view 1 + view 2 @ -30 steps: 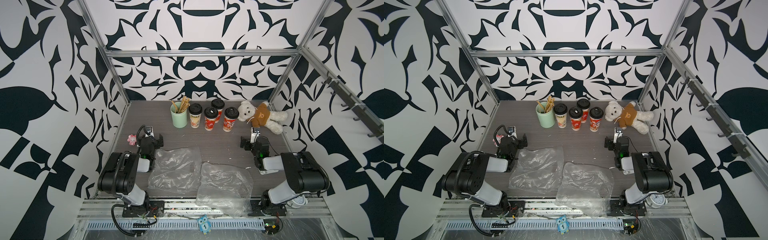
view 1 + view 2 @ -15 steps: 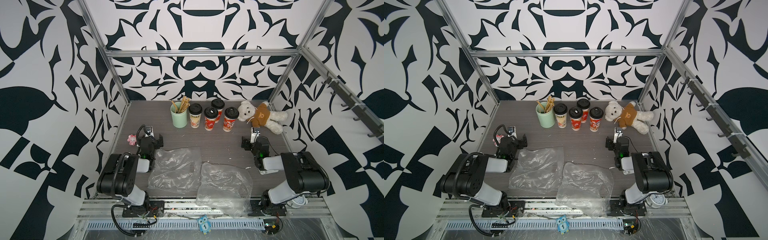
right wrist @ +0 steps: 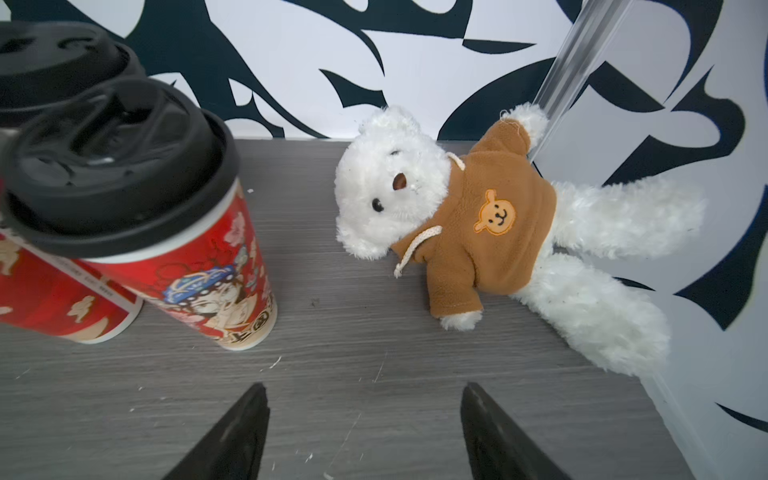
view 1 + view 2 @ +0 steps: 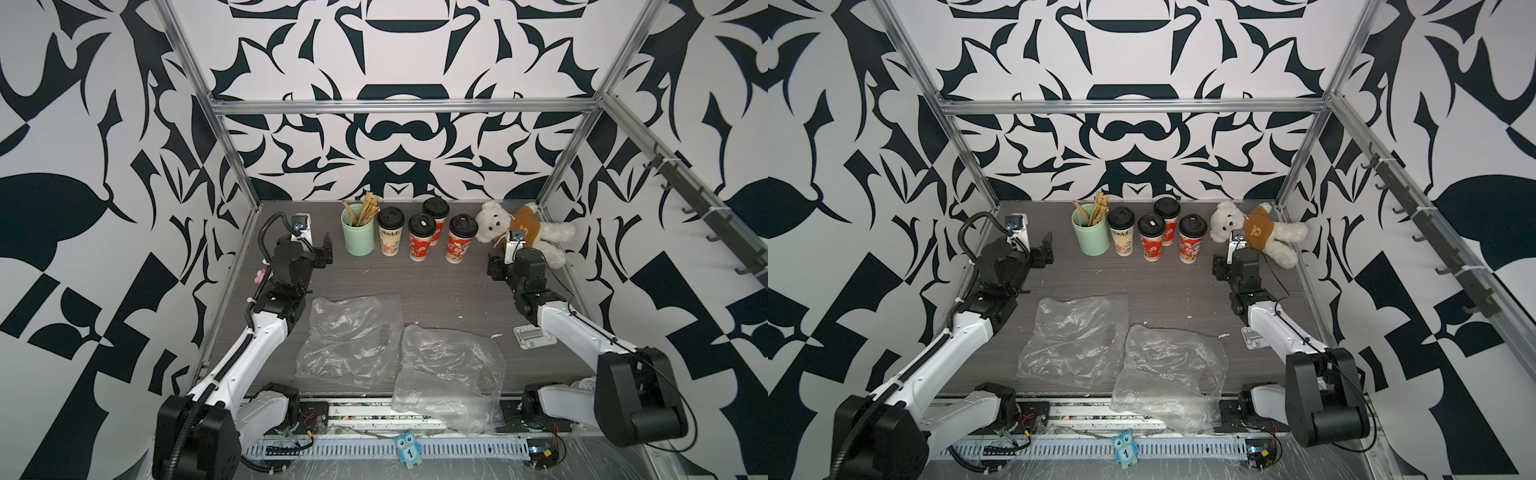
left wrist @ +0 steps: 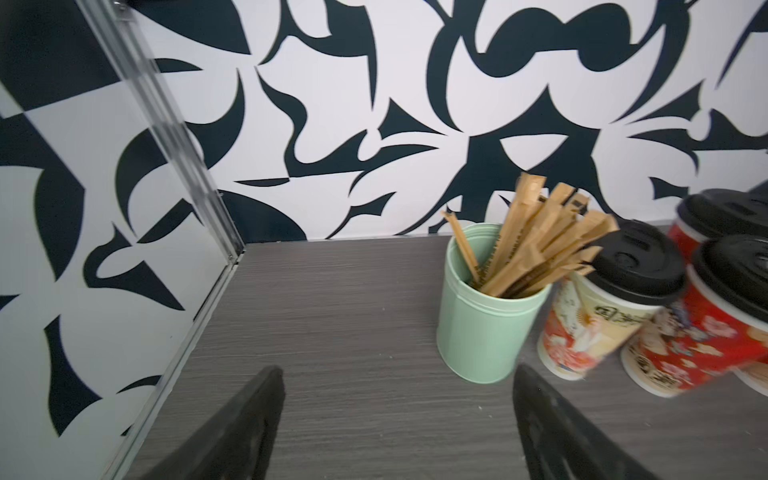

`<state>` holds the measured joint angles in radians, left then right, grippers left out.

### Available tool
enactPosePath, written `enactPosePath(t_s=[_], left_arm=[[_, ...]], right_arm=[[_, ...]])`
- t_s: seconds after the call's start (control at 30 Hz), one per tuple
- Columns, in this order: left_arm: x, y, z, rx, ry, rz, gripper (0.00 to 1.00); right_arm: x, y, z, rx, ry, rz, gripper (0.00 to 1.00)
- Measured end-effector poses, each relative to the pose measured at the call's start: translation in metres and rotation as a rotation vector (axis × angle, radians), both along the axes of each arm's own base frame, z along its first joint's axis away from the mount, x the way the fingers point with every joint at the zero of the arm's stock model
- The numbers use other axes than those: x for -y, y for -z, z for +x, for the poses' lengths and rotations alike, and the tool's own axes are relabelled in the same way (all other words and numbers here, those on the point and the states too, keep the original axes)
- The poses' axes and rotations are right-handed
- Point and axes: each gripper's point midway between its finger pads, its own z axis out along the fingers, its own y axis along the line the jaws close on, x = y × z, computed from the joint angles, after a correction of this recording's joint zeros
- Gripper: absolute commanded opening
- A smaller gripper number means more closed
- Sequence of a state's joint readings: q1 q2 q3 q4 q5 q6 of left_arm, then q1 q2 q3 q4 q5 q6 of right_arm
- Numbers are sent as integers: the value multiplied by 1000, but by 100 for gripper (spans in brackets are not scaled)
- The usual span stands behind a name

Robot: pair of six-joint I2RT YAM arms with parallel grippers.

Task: Pack milk tea into plastic carrier bags
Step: Pick up the plastic carrier bag from the center of the board.

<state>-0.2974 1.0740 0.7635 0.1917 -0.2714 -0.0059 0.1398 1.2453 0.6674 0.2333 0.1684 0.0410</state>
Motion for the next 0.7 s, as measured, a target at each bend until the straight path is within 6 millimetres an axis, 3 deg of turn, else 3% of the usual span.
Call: enactPosePath(t_s=[0.13,0.27,0.53,0.7], left_arm=[[46,-6,-15,-93,114,-14,75],[93,10,-31,-252,222,-50,69],[178,76,-85,-633,373,-8,64],[199,113,-123,-823,395,25,64]], right_arm=[[-24,-31,0,-32,-45,-9,65],[-46,-45,-6,-90,-87,-8,59],[-73,-29,-25,-248,-141,72,52],[-79,-26,-35,-304,-150,114,49]])
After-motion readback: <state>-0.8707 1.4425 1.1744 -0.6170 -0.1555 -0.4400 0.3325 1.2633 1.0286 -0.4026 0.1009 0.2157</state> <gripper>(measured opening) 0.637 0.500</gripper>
